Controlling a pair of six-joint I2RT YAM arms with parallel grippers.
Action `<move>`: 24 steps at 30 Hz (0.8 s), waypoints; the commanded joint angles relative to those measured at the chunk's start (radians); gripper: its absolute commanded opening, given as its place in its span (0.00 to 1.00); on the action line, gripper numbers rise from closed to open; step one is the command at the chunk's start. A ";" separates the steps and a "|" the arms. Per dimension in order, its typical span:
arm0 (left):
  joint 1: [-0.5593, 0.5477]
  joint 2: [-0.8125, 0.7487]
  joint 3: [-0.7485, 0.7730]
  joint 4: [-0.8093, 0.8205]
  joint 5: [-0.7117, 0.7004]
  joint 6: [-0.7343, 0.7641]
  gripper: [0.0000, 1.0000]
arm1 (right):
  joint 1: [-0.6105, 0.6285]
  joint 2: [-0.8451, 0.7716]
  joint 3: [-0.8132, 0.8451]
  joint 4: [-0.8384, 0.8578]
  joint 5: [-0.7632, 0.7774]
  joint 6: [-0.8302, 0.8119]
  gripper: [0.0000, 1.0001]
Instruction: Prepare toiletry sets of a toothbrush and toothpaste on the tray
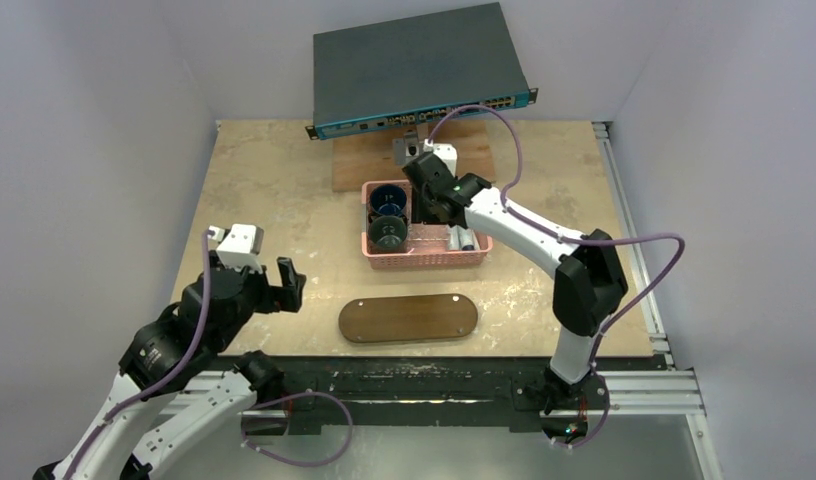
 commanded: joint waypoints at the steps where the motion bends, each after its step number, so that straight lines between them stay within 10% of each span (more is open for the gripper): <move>1: -0.001 -0.018 -0.016 0.050 -0.010 0.042 1.00 | 0.006 0.035 0.060 -0.013 0.043 0.025 0.51; 24: -0.001 0.014 -0.023 0.061 0.045 0.068 1.00 | 0.006 0.188 0.139 -0.051 0.069 0.085 0.41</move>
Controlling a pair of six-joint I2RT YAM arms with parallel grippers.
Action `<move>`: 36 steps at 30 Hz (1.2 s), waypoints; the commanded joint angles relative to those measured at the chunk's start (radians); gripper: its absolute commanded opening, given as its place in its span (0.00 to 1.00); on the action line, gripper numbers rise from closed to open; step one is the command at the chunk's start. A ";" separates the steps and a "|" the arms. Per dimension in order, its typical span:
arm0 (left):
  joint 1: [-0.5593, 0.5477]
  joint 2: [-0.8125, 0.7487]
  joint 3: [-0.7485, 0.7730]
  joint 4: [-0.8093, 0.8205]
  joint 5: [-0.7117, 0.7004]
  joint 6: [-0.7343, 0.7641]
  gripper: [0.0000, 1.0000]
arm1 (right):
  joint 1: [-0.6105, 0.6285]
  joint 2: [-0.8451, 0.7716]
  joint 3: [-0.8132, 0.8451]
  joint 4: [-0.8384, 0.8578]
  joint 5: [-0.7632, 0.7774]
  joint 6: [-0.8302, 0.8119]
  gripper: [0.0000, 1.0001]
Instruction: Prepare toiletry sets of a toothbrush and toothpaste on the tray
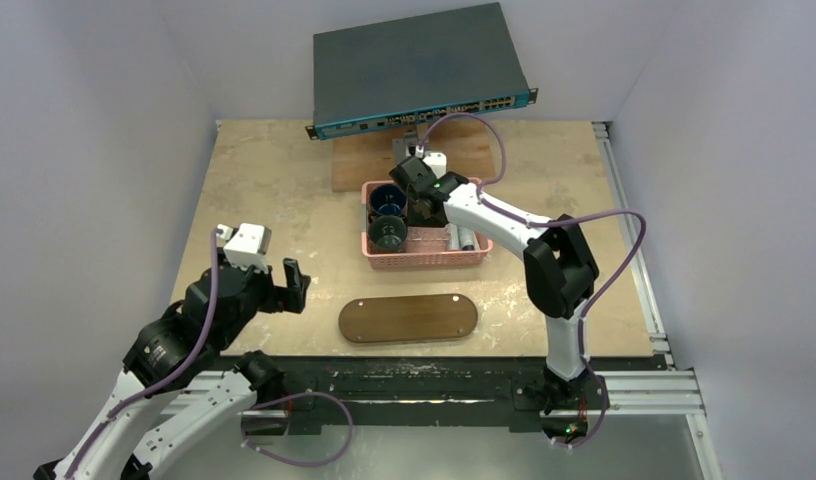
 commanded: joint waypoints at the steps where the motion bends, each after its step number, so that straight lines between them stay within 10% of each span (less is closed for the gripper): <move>1: -0.001 0.013 -0.005 0.032 0.009 0.020 1.00 | 0.005 -0.002 0.039 -0.017 0.041 0.023 0.40; 17: 0.001 0.021 -0.005 0.031 0.008 0.020 1.00 | 0.005 0.029 0.043 -0.037 0.066 0.030 0.33; 29: 0.005 0.026 -0.005 0.031 0.009 0.022 1.00 | 0.005 0.021 0.048 -0.040 0.077 0.025 0.00; 36: 0.008 0.030 -0.005 0.030 0.009 0.022 1.00 | 0.006 -0.036 0.065 -0.057 0.113 0.014 0.00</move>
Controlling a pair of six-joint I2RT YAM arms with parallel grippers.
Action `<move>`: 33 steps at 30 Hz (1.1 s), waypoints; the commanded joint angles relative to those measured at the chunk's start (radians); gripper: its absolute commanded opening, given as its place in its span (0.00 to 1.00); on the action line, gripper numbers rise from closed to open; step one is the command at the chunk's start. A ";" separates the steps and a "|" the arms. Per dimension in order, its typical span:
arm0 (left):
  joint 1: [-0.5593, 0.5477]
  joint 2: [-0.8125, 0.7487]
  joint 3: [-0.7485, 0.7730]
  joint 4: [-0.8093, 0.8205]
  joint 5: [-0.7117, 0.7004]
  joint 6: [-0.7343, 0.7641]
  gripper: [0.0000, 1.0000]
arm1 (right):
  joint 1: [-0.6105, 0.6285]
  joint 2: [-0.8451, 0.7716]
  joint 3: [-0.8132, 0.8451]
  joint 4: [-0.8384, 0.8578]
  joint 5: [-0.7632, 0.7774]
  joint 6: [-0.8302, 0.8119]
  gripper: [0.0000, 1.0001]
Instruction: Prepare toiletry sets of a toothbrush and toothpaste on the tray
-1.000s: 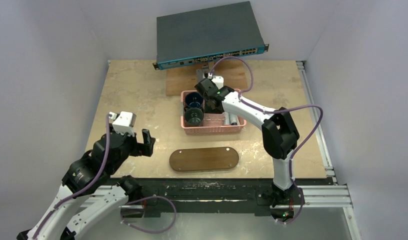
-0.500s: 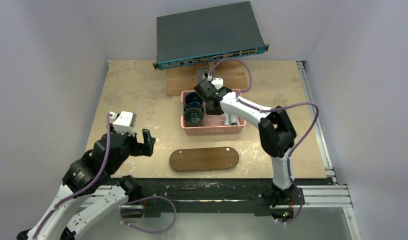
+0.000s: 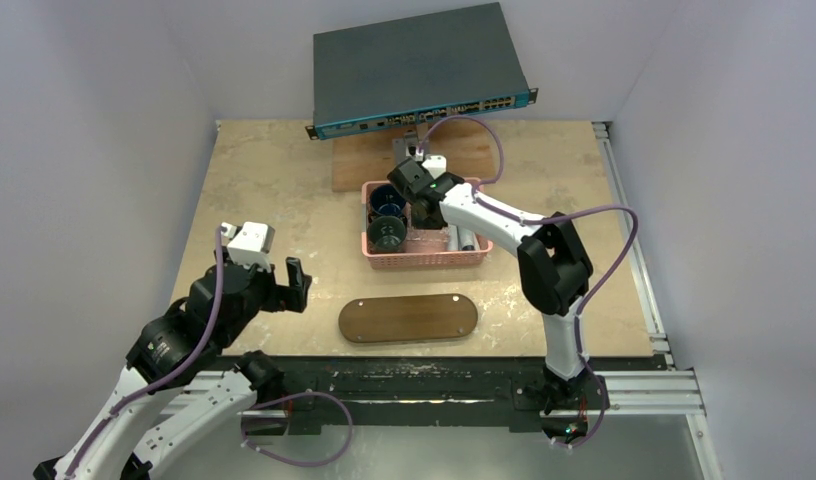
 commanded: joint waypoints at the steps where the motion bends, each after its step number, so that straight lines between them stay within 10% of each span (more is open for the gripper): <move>1: 0.005 0.010 -0.005 0.031 0.007 0.022 1.00 | 0.006 -0.087 0.047 -0.012 0.068 -0.002 0.00; 33: 0.015 0.025 -0.005 0.024 -0.001 0.019 1.00 | 0.074 -0.361 -0.031 -0.128 0.084 -0.038 0.00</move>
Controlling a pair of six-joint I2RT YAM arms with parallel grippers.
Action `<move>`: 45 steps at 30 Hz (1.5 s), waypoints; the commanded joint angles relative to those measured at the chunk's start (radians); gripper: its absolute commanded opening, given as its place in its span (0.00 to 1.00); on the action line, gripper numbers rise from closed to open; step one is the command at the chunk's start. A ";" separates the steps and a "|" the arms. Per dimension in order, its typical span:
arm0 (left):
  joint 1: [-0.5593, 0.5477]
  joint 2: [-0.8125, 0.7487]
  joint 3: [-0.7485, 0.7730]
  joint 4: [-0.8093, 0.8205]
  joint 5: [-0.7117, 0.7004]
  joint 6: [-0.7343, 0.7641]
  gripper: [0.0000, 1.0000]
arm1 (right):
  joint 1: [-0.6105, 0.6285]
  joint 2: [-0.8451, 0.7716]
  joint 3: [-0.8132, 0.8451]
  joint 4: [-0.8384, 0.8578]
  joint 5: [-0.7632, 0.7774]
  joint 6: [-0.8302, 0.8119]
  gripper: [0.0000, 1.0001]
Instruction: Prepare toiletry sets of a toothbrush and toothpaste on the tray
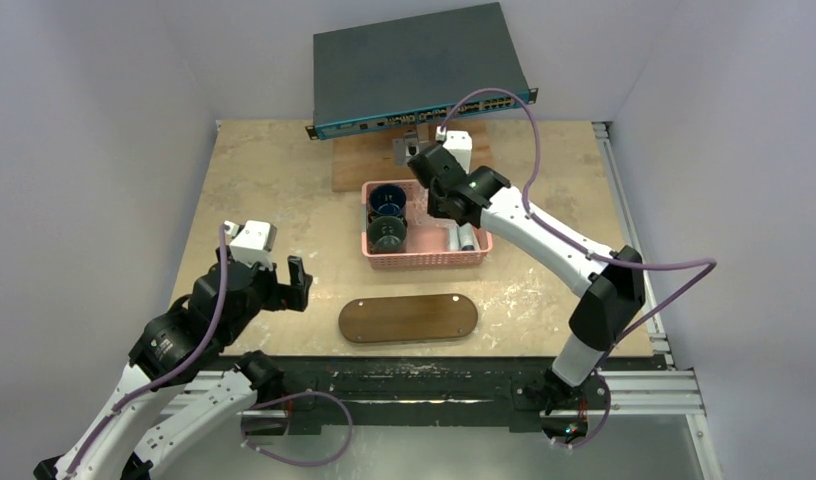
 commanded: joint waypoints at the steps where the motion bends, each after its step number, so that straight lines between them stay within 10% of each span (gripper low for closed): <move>1: 0.008 0.008 -0.005 0.025 -0.002 0.019 1.00 | 0.061 -0.053 -0.005 -0.054 0.018 0.004 0.00; 27: 0.007 -0.028 -0.005 0.008 0.003 0.002 1.00 | 0.485 -0.129 -0.150 -0.324 0.069 0.478 0.00; 45: 0.008 -0.059 -0.010 0.011 0.022 -0.002 1.00 | 0.558 -0.004 -0.139 -0.335 0.044 0.638 0.00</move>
